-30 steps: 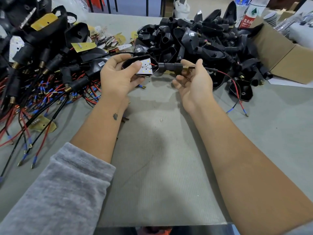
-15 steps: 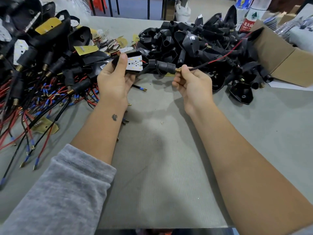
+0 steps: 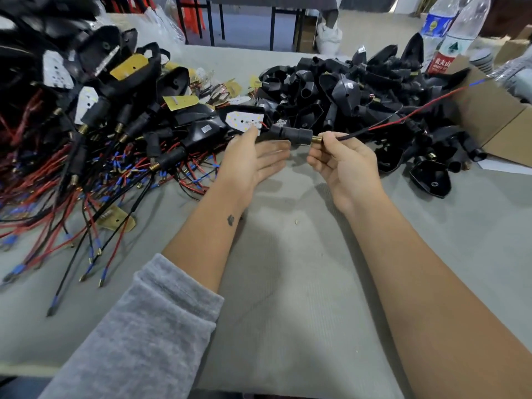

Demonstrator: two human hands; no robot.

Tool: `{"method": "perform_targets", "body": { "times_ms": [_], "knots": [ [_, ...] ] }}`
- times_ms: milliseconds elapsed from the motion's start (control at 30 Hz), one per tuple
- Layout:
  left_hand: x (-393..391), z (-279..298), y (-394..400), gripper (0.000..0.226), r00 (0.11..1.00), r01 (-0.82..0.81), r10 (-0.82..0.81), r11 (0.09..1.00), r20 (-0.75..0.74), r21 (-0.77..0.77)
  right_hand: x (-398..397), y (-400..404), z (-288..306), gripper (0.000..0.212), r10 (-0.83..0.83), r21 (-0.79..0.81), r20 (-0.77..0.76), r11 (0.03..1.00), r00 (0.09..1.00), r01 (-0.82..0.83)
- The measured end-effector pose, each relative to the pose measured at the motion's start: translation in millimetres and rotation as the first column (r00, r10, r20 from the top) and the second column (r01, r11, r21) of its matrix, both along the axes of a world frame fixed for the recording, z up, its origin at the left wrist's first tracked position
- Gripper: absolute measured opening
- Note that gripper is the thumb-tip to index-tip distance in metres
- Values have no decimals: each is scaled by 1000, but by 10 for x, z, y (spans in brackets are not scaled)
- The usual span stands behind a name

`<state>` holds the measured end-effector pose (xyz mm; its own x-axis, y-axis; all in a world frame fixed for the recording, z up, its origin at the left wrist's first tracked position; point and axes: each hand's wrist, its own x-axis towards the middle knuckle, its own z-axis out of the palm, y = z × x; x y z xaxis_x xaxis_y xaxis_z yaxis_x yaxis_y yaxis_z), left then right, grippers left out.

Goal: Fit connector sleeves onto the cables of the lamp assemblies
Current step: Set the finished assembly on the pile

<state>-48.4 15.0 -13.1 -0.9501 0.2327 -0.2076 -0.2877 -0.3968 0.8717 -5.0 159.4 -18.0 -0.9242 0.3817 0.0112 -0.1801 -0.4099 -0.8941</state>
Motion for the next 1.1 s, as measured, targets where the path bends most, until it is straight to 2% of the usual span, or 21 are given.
{"method": "perform_targets", "body": {
  "times_ms": [133, 233, 367, 467, 533, 567, 600, 667, 700, 733, 800, 867, 967, 1033, 1100],
  "knots": [
    [19, 37, -93, 52, 998, 64, -63, 998, -21, 23, 30, -88, 10, 9, 22, 153, -95, 988, 995, -7],
    [26, 132, -266, 47, 993, 79, -85, 994, -80, -74, 56, -239, 13, 17, 72, 350, -172, 937, 982, -7],
    [-30, 404, -599, 16, 984, 83, -131, 938, -123, -337, 11, -620, -22, 17, 123, 643, -244, 763, 962, 65],
    [-80, 618, -868, 13, 976, 45, -151, 848, -160, -528, -53, -965, -24, 8, 163, 807, -351, 552, 922, 210],
    [-134, 708, -1064, 15, 972, -39, -118, 774, -204, -632, -103, -1153, 43, 19, 266, 889, -362, 386, 893, 245],
    [-167, 728, -1166, 16, 964, -104, -98, 717, -248, -689, -126, -1235, 89, 27, 342, 927, -318, 307, 884, 215],
    [-205, 730, -1269, 19, 947, -187, -91, 624, -308, -759, -141, -1316, 130, 34, 415, 959, -249, 233, 875, 162],
    [-255, 679, -1469, 33, 893, -364, -143, 328, -426, -872, -149, -1455, 156, 39, 511, 991, -122, 104, 851, 80],
    [-257, 632, -1555, 37, 867, -429, -184, 195, -463, -882, -139, -1507, 150, 38, 528, 996, -85, 43, 845, 73],
    [-257, 576, -1622, 38, 846, -475, -217, 108, -487, -873, -124, -1540, 136, 37, 532, 996, -62, -16, 844, 84],
    [-268, 468, -1708, 37, 816, -535, -242, 28, -525, -844, -108, -1532, 111, 34, 539, 989, -36, -102, 842, 107],
    [-279, 397, -1722, 38, 804, -567, -244, -43, -542, -823, -106, -1455, 99, 28, 519, 983, -21, -147, 854, 114],
    [-263, 371, -1615, 48, 789, -604, -234, -132, -568, -786, -150, -1222, 58, 22, 385, 991, -31, -110, 923, 79],
    [-223, 380, -1468, 49, 752, -654, -235, -152, -616, -741, -222, -1011, 32, 24, 251, 996, -28, -70, 968, 47],
    [-155, 373, -1272, 42, 665, -739, -288, -115, -690, -664, -318, -810, 8, 32, 132, 995, 33, -102, 991, -20]
  ]
}}
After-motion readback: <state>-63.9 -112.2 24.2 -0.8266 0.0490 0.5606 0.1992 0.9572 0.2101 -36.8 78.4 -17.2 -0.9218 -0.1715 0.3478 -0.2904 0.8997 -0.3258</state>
